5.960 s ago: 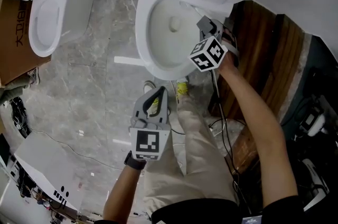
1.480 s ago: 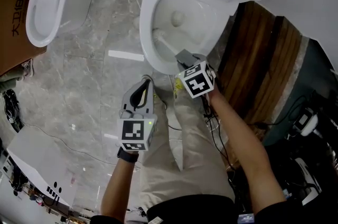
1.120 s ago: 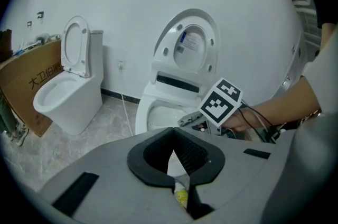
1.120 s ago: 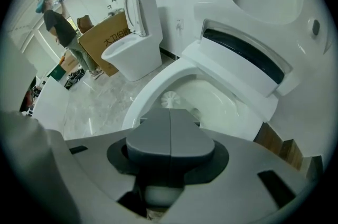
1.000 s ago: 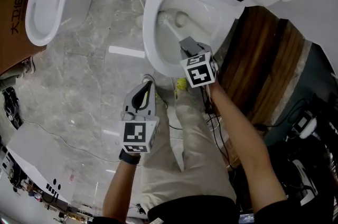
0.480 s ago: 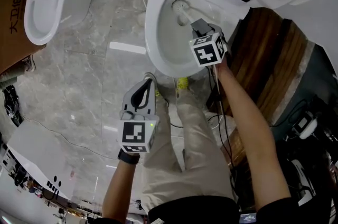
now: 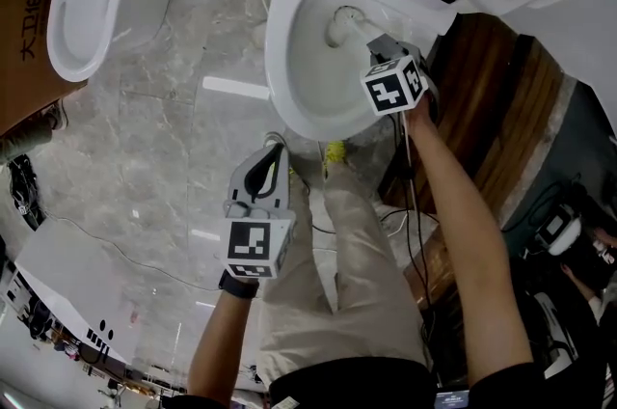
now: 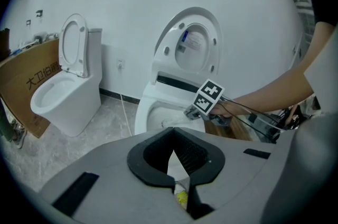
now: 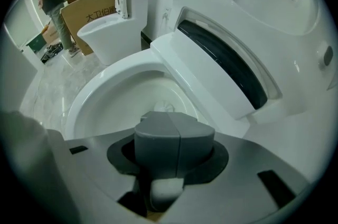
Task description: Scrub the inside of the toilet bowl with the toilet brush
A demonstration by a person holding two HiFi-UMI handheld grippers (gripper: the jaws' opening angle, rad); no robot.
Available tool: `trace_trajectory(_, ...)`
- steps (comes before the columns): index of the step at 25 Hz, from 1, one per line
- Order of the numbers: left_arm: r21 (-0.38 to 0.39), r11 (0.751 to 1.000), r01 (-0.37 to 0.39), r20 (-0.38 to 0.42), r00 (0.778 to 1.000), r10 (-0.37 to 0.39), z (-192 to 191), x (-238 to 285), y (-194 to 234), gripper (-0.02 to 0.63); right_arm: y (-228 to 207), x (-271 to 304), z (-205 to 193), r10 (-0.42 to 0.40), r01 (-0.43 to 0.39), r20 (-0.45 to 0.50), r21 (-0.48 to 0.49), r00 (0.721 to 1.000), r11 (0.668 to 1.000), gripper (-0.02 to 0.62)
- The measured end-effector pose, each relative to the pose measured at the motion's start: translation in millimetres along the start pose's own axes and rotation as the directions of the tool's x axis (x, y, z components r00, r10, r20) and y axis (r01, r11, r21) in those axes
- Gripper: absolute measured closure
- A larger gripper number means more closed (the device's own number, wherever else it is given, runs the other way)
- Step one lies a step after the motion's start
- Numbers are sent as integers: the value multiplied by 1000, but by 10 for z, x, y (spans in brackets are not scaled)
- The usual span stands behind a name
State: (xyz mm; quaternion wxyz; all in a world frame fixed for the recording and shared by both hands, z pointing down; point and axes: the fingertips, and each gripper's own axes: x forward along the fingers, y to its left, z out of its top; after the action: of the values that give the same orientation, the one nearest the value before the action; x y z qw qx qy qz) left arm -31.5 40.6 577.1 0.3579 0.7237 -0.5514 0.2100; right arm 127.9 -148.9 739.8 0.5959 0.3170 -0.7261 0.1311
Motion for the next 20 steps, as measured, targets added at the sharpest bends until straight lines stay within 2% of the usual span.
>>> trace_trajectory(10, 21, 999, 26, -10, 1000, -25, -67, -44, -178, 588, -101, -88, -326, 3, -2, -47, 30, 999, 1000, 433)
trace_trajectory(20, 31, 999, 26, -8, 1000, -26, -58, -124, -157, 588, 33, -285, -734, 10, -11, -105, -4, 994, 1000, 434)
